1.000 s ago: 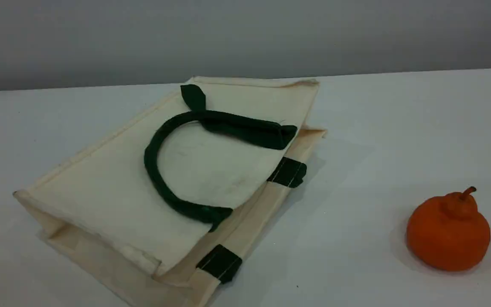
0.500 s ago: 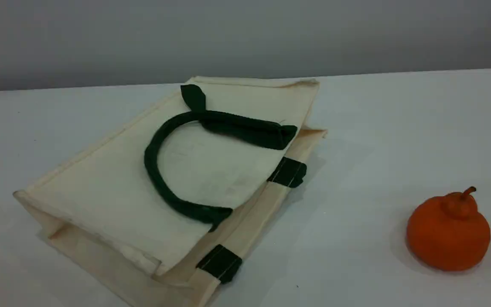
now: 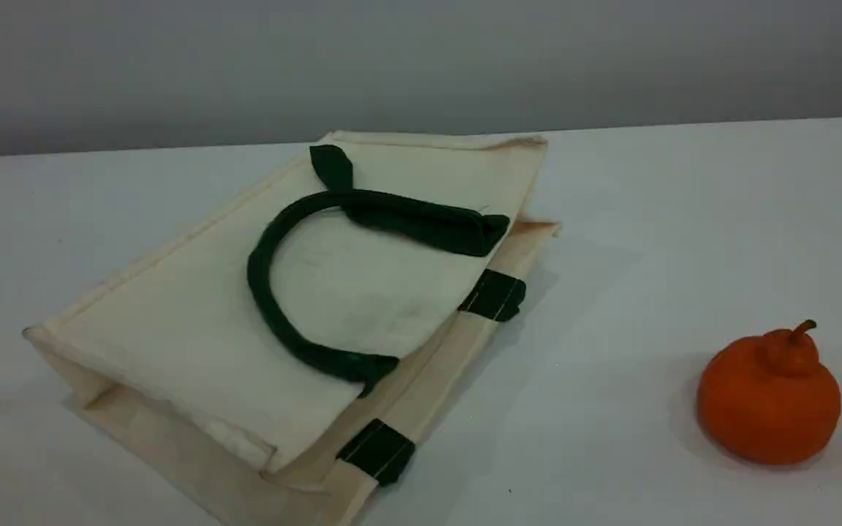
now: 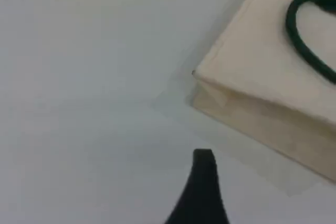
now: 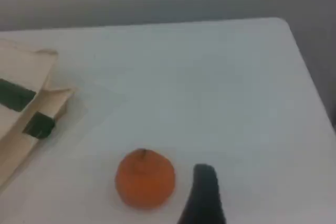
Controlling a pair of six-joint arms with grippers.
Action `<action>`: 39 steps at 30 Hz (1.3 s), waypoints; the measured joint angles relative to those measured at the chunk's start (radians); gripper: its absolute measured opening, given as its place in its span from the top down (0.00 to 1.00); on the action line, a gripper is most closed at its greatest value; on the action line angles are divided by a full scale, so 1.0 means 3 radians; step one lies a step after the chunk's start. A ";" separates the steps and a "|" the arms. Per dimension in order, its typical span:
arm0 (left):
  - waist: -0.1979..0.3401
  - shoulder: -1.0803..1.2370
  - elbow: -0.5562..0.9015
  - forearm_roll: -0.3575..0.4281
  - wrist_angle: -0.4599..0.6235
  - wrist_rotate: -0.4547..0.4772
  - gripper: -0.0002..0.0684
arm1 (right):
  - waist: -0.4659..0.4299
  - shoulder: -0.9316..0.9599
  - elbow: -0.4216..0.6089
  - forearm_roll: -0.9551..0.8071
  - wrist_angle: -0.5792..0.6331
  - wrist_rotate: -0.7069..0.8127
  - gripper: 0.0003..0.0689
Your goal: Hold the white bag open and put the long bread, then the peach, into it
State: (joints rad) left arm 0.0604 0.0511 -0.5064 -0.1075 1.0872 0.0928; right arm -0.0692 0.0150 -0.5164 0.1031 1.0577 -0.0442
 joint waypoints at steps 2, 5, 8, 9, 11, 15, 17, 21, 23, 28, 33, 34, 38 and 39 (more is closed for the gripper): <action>0.0000 -0.0046 0.0000 0.0000 0.0000 0.0000 0.17 | 0.0024 -0.0036 0.0000 0.0000 0.0000 0.0000 0.23; 0.0000 -0.0123 0.0000 0.0000 -0.0004 -0.0003 0.17 | 0.0142 -0.0051 0.0000 0.0000 -0.0004 0.0003 0.23; 0.0000 -0.0177 0.0000 0.0000 -0.0001 -0.0003 0.17 | 0.0175 -0.0051 0.0000 0.0000 -0.0004 0.0003 0.23; 0.0000 -0.0177 0.0000 0.0000 -0.0001 -0.0003 0.17 | 0.0175 -0.0051 0.0000 0.0000 -0.0004 0.0003 0.23; 0.0000 -0.0174 0.0000 0.0000 -0.0004 -0.0003 0.17 | 0.0175 -0.0051 0.0000 0.0007 -0.0004 0.0003 0.23; 0.0000 -0.0174 0.0000 0.0000 -0.0004 -0.0003 0.17 | 0.0185 -0.0051 0.0000 0.0007 -0.0006 0.0003 0.23; 0.0000 -0.0174 0.0000 0.0000 -0.0004 -0.0003 0.17 | 0.0253 -0.0051 0.0000 0.0007 -0.0006 0.0003 0.23; 0.0000 -0.0170 0.0000 0.0000 -0.0004 -0.0003 0.17 | 0.0257 -0.0050 0.0000 0.0019 -0.0006 0.0000 0.23; -0.0004 -0.0170 0.0000 0.0000 -0.0004 -0.0003 0.17 | 0.0228 -0.0050 0.0000 0.0020 -0.0006 0.0000 0.23; -0.0006 -0.0170 0.0000 0.0000 -0.0006 -0.0003 0.17 | 0.0231 -0.0050 0.0000 0.0018 -0.0006 0.0000 0.23; -0.0006 -0.0170 0.0000 0.0000 -0.0006 -0.0003 0.17 | 0.0231 -0.0050 0.0000 0.0021 -0.0006 0.0003 0.23; -0.0006 -0.0170 0.0000 0.0000 -0.0006 -0.0003 0.17 | 0.0231 -0.0050 0.0000 0.0021 -0.0006 0.0003 0.23; -0.0006 -0.0170 0.0000 0.0000 -0.0006 -0.0003 0.17 | 0.0231 -0.0050 0.0000 0.0021 -0.0006 0.0003 0.23; -0.0006 -0.0170 0.0000 0.0000 -0.0006 -0.0003 0.17 | 0.0231 -0.0050 0.0000 0.0021 -0.0006 0.0003 0.23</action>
State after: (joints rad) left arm 0.0585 0.0000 -0.5064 -0.1075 1.0853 0.0918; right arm 0.0000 0.0000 -0.5164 0.1096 1.0558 -0.0433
